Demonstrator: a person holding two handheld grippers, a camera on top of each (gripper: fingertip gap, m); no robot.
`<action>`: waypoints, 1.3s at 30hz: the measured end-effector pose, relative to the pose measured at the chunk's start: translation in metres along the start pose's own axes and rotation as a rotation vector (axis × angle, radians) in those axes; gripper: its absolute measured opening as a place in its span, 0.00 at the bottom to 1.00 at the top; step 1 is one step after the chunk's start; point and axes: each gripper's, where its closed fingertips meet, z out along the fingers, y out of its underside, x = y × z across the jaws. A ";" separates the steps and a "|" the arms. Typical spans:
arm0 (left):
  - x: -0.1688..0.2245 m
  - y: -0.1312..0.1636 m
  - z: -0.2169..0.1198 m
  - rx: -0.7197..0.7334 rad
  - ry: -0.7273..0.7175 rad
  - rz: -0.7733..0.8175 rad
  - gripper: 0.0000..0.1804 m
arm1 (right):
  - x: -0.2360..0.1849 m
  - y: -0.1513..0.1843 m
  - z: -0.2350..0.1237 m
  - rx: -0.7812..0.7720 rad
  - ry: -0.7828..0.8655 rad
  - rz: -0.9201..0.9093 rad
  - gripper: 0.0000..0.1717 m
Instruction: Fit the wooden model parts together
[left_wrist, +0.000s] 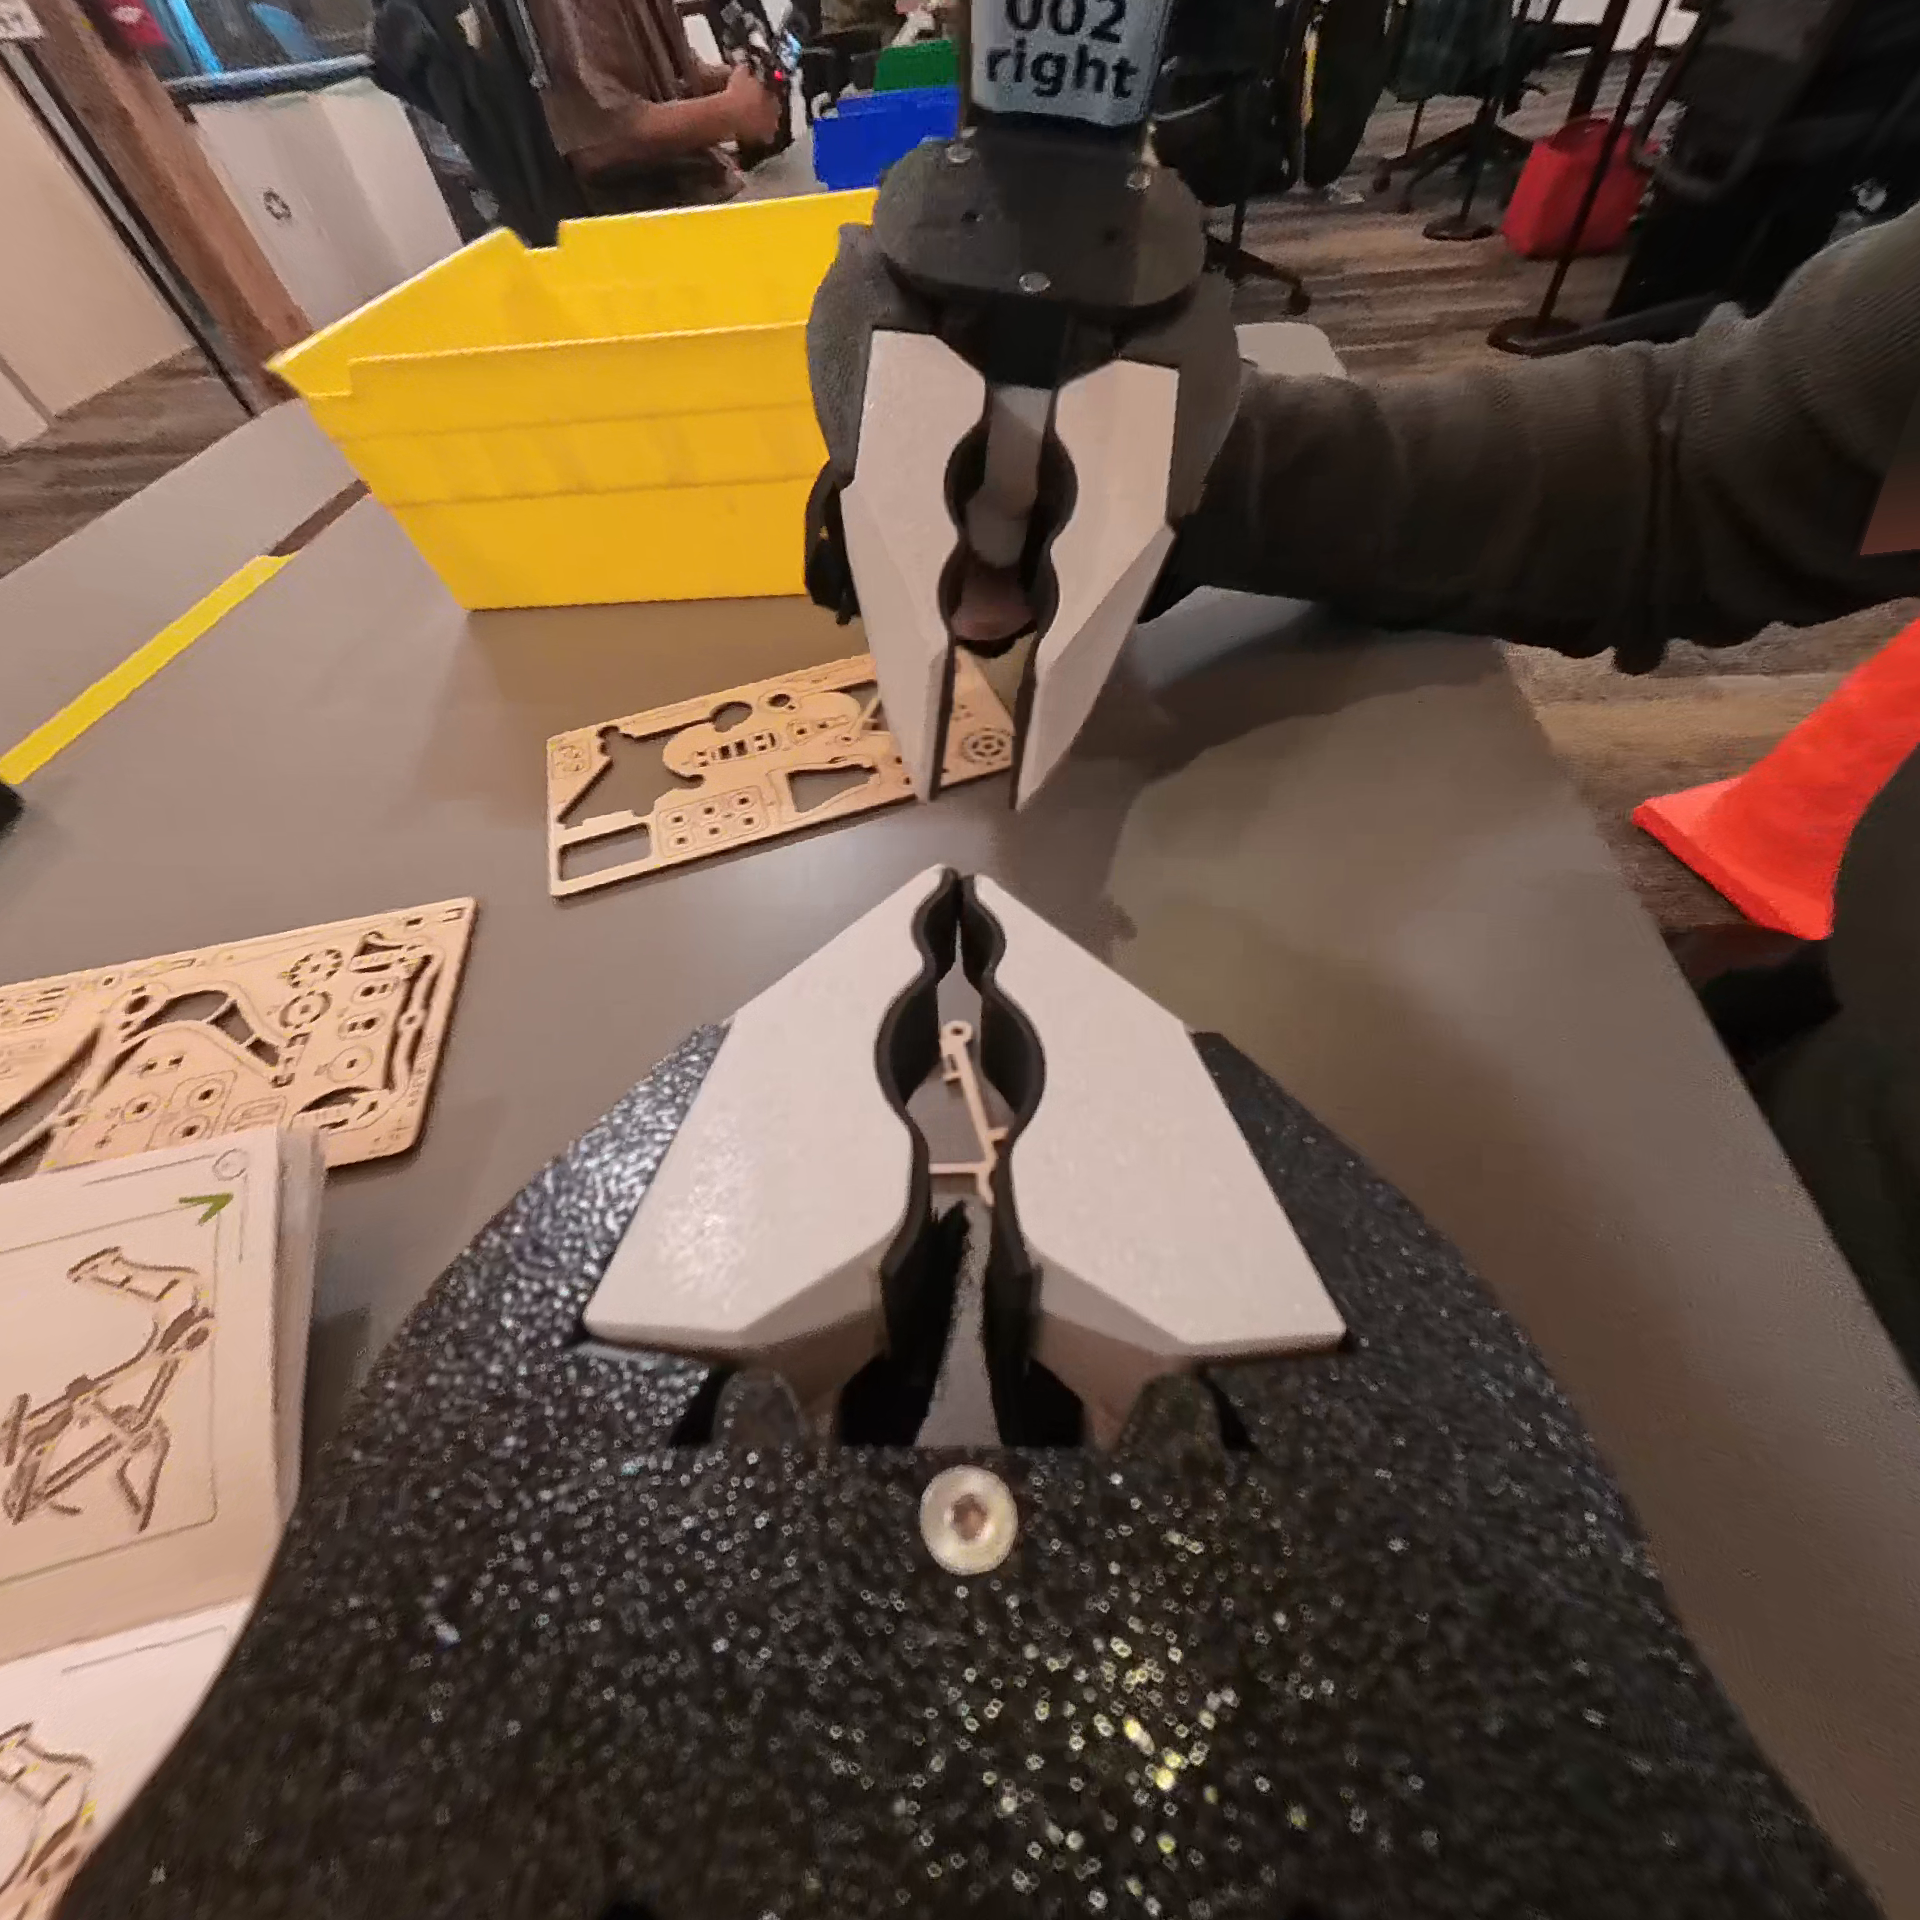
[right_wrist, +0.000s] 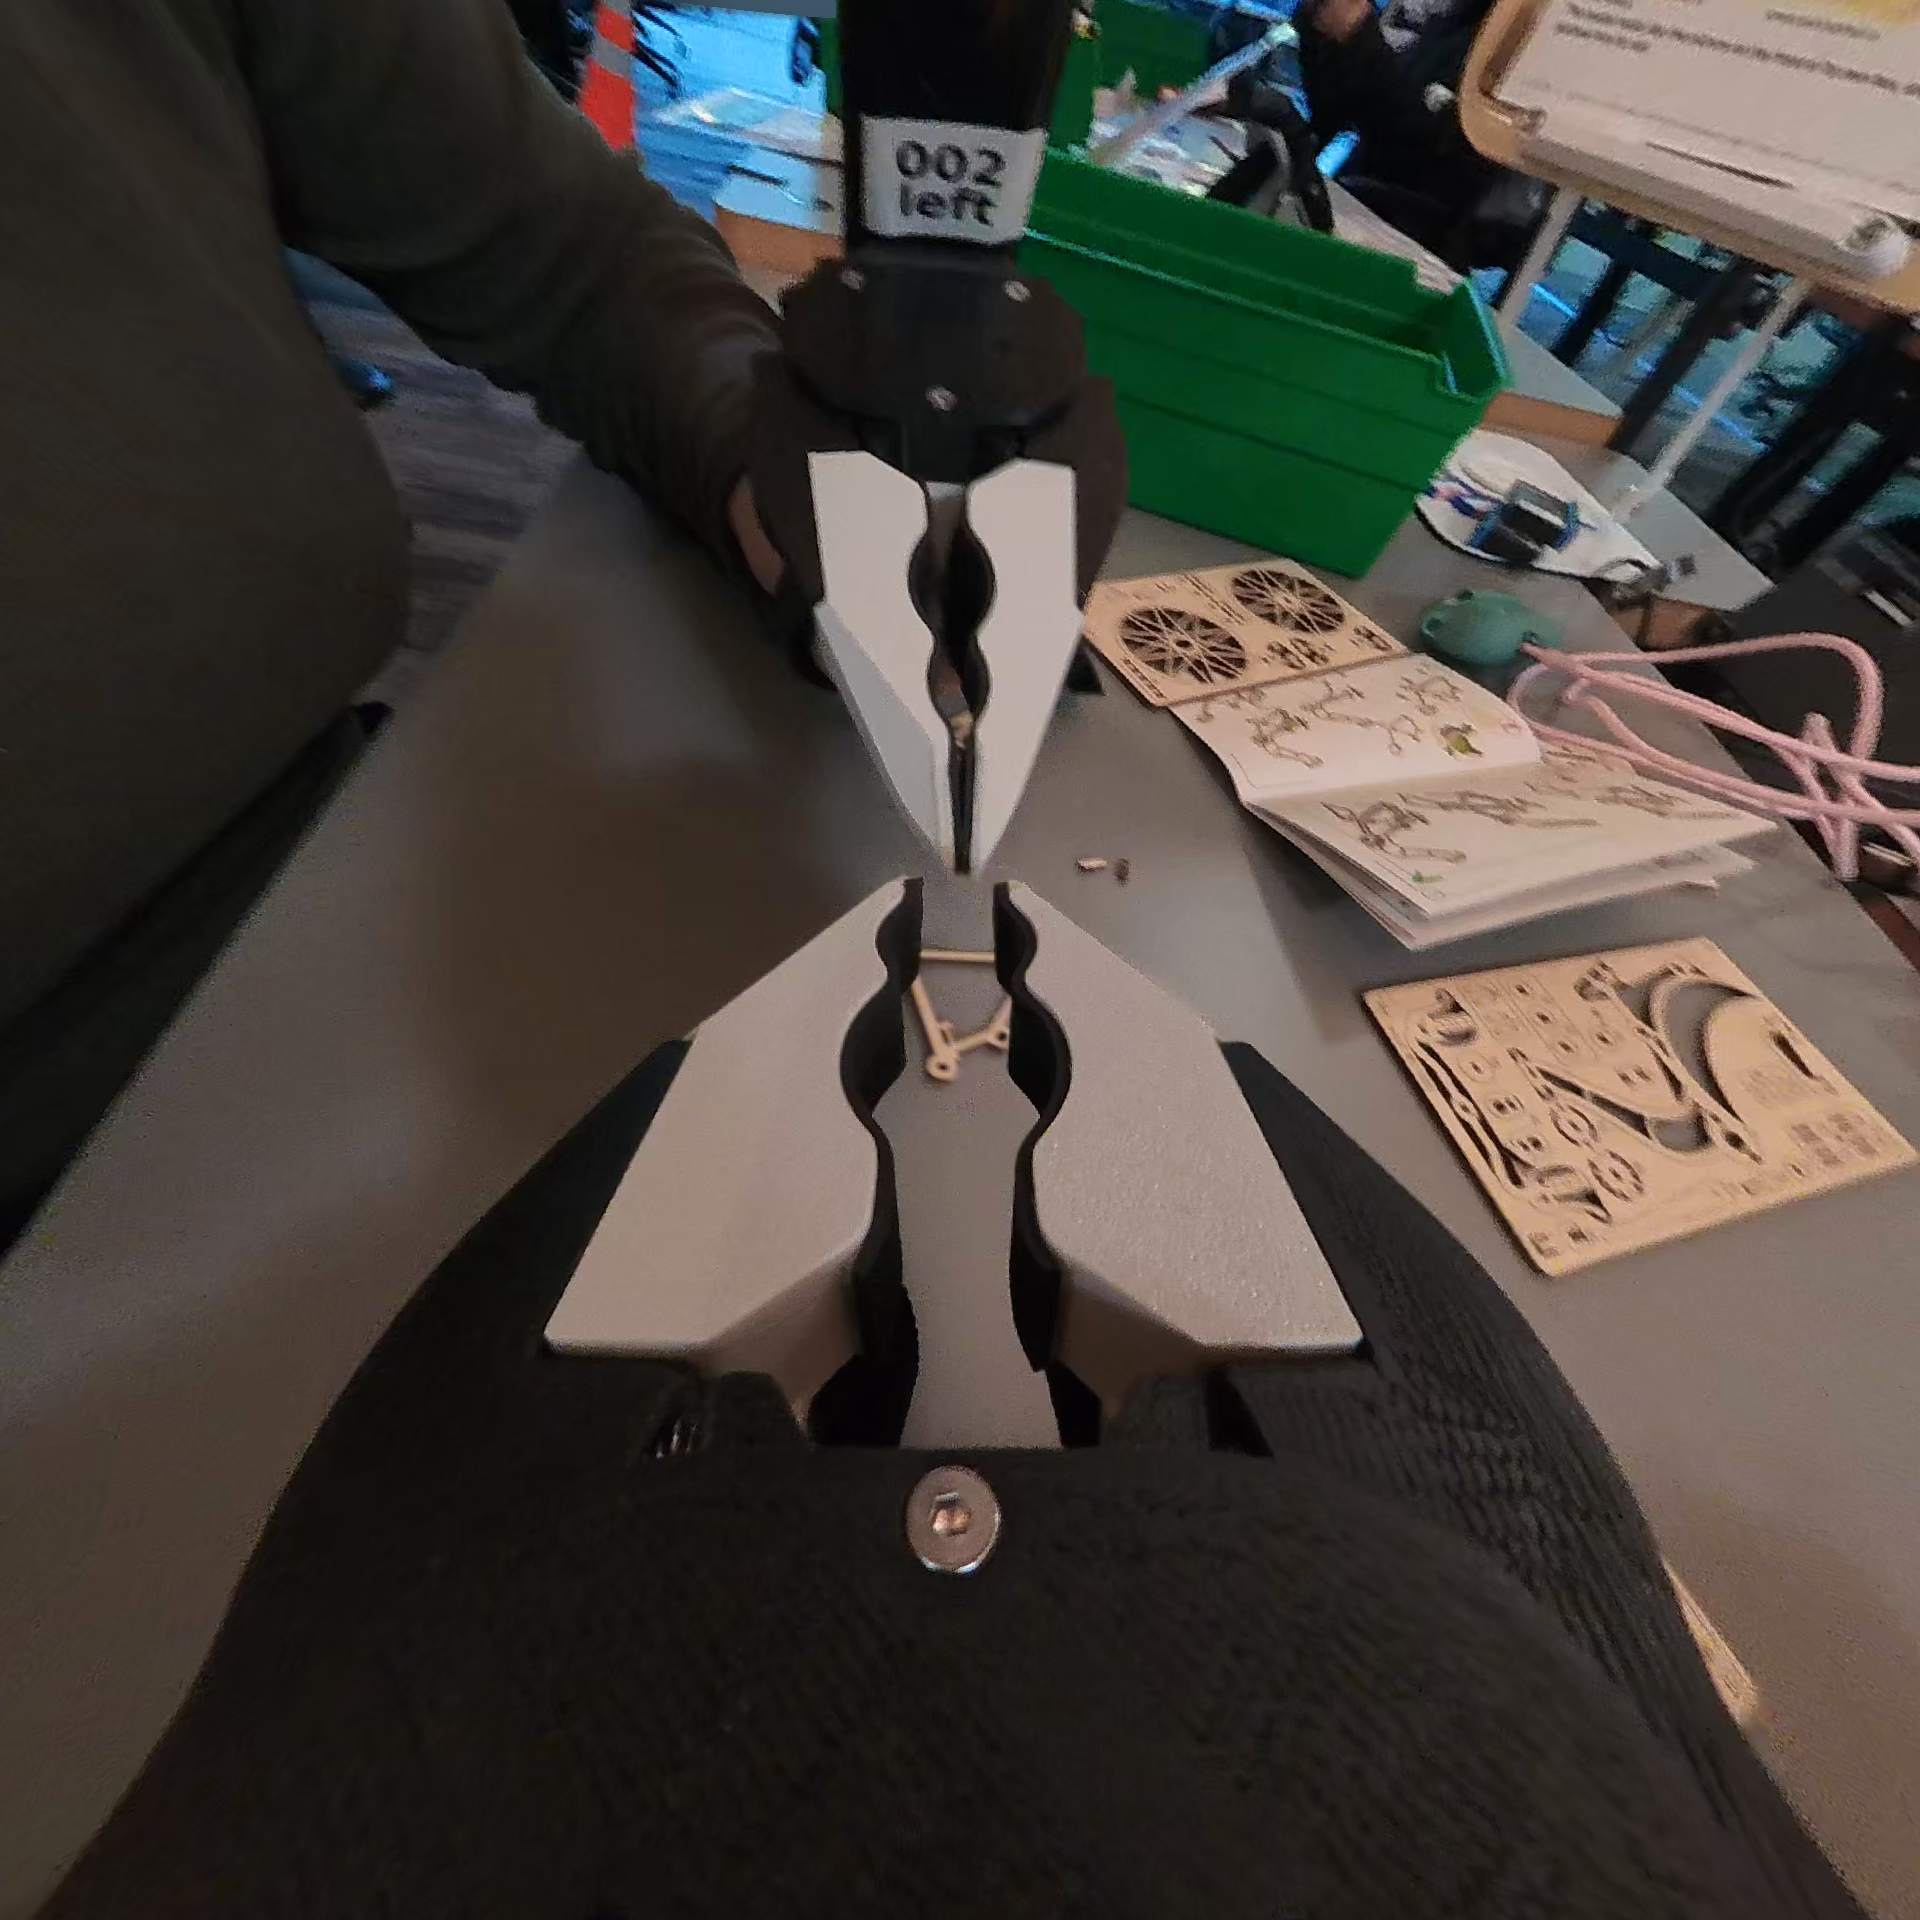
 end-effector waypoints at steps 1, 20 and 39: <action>-0.004 0.001 -0.002 0.011 -0.023 0.011 0.00 | 0.006 0.004 -0.001 -0.018 0.039 -0.005 0.07; -0.037 -0.033 -0.054 0.454 -0.208 0.142 0.00 | 0.056 0.018 -0.003 0.026 0.445 -0.186 0.06; -0.027 -0.031 -0.054 0.486 -0.056 0.047 0.00 | -0.009 0.072 0.024 -0.396 -0.055 -0.015 0.02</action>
